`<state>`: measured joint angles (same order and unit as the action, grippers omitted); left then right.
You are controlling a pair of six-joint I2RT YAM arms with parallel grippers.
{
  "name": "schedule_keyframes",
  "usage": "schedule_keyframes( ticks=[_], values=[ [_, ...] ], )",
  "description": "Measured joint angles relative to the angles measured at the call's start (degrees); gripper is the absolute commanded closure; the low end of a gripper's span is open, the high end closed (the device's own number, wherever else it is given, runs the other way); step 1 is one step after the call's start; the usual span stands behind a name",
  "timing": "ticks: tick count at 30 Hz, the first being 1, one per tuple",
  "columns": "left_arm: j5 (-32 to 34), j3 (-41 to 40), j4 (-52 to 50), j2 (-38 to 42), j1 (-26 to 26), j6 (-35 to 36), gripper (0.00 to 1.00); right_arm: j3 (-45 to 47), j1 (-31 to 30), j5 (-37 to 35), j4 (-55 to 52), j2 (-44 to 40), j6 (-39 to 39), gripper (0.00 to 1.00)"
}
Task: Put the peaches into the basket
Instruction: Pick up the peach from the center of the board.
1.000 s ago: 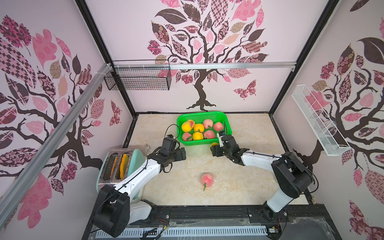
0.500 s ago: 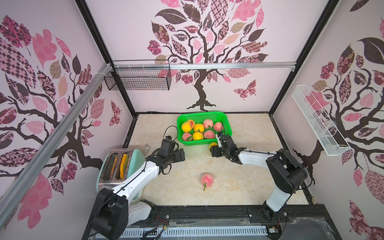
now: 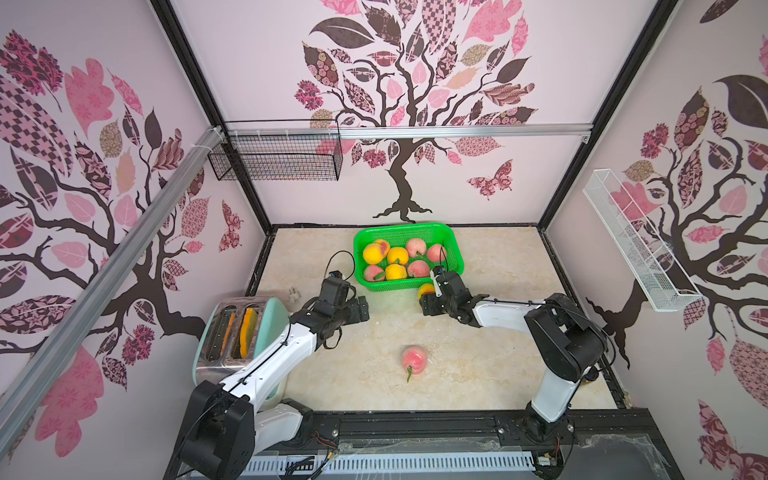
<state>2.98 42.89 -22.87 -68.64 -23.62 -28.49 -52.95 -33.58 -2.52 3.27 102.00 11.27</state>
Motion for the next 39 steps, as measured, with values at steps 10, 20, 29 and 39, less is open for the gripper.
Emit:
schedule_keyframes(
  ticks=[10, 20, 29, 39],
  values=[
    [0.0, 0.0, -0.4, 0.0, 0.0, 0.0, 0.08, 0.0, 0.0, 1.0, 0.0, -0.1, -0.4, 0.31],
    [-0.1, 0.0, -0.4, 0.0, 0.0, 0.0, 0.08, 1.7, 0.0, 1.4, 0.1, -3.9, -0.4, 0.33],
    [-0.5, 0.0, -0.4, -1.4, 0.0, 0.1, 0.08, 5.4, -0.2, 1.5, -1.5, -10.6, -0.6, 0.33],
    [-0.7, 1.4, -0.3, -4.2, 0.1, 0.5, 0.08, 8.2, -0.4, 0.8, -5.9, -23.0, -1.2, 0.33]
  ],
)
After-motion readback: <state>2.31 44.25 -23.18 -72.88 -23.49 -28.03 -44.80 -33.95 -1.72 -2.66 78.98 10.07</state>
